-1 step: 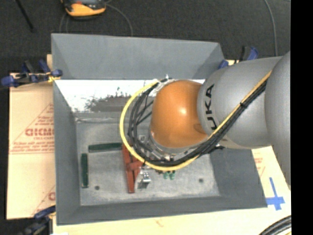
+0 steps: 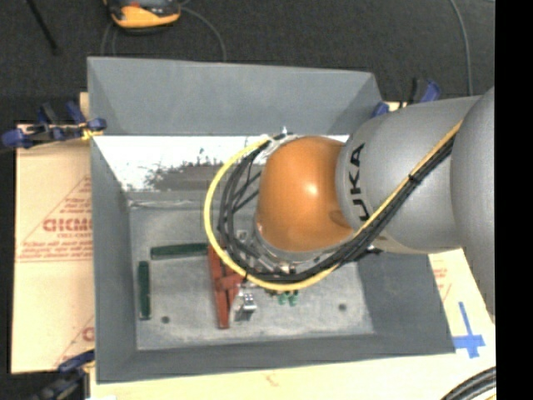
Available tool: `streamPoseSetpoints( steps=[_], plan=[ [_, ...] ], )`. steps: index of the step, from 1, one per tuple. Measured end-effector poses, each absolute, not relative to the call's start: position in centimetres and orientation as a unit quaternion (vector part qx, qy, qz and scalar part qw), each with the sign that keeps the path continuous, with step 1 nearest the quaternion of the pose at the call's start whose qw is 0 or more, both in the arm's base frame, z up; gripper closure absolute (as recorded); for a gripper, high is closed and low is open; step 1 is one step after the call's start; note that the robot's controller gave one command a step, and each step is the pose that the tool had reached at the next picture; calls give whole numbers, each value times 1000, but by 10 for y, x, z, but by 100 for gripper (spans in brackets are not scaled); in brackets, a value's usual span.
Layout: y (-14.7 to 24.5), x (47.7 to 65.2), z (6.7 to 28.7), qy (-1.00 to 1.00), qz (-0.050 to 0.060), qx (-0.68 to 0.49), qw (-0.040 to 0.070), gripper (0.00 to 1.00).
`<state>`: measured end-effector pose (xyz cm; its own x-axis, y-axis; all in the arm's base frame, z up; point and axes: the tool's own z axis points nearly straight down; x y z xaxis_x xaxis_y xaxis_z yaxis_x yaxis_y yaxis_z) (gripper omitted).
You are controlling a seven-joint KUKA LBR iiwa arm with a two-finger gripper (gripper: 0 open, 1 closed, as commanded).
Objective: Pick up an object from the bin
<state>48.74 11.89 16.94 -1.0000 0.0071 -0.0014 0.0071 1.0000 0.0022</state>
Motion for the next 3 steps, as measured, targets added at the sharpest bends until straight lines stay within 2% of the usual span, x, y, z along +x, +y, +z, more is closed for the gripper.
streamPoseSetpoints(
  steps=[1,2,3],
  plan=[
    [116,491,159,1000,0,-25,3,0],
    [103,493,101,992,0,-128,4,0],
    [85,489,82,971,-1,-237,17,100]
  ],
)
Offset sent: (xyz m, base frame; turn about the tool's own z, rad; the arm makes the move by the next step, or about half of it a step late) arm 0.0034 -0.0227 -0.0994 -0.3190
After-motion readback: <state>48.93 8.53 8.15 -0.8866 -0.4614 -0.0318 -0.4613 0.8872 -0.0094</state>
